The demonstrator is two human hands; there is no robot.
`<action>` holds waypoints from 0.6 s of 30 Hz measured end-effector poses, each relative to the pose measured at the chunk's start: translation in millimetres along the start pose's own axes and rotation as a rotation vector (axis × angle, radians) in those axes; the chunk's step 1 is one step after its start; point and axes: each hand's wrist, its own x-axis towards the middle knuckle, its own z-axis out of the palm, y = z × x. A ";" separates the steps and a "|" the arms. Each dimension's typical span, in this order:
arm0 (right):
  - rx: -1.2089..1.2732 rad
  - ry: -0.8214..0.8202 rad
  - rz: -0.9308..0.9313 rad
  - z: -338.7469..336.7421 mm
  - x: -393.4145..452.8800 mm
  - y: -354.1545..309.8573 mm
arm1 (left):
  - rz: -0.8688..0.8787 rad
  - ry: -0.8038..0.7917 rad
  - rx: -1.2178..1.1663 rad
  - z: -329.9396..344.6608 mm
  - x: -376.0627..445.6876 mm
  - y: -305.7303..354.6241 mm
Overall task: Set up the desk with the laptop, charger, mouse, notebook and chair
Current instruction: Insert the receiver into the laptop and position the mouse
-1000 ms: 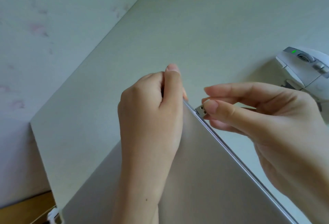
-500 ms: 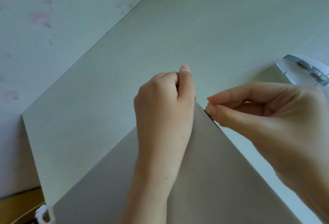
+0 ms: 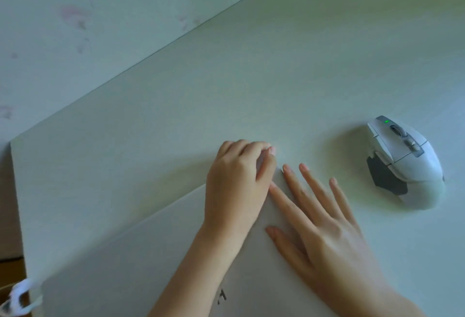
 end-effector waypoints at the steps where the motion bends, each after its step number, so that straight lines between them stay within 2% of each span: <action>1: -0.030 -0.012 -0.020 0.5 -2.0 -0.1 | 0.052 -0.012 0.000 -5.0 -9.5 -4.0; 3: -0.092 -0.043 -0.066 1.1 -5.0 -0.5 | 0.119 -0.101 0.056 -15.6 -30.7 -13.4; 7: -0.180 -0.111 -0.095 1.2 -7.4 -3.4 | 0.078 -0.273 0.252 -25.9 -61.1 -24.3; 12: -0.204 -0.184 -0.049 -1.3 -6.5 -6.9 | 0.074 -0.264 0.315 -23.6 -62.7 -22.6; 18: -0.221 -0.259 -0.006 -2.5 -5.1 -10.3 | 0.040 -0.238 0.252 -22.3 -64.8 -21.8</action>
